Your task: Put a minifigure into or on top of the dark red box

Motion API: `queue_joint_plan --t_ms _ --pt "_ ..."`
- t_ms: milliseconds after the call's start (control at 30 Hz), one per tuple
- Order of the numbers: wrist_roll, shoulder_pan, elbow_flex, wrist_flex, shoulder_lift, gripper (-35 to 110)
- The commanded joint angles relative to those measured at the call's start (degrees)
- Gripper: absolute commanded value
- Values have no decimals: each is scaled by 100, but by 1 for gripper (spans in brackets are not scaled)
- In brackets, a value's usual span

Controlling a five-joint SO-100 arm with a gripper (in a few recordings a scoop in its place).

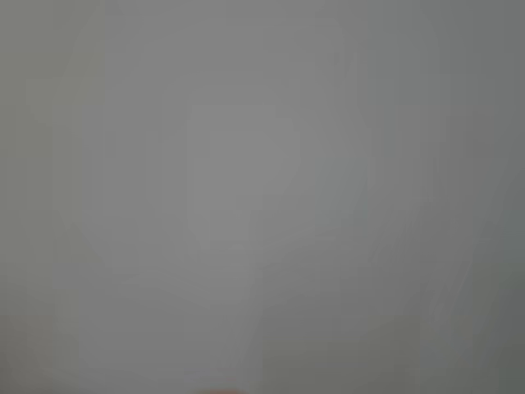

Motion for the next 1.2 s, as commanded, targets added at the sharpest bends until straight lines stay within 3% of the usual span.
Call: queue_joint_plan --t_ms 0,467,700,833,1167 --pt "-158 -53 79 299 53 0" --pt "-527 -246 44 949 53 0" --pt "-844 -439 44 949 70 12" --pt "-879 -483 44 949 79 0" --pt "-923 -545 44 949 79 7"
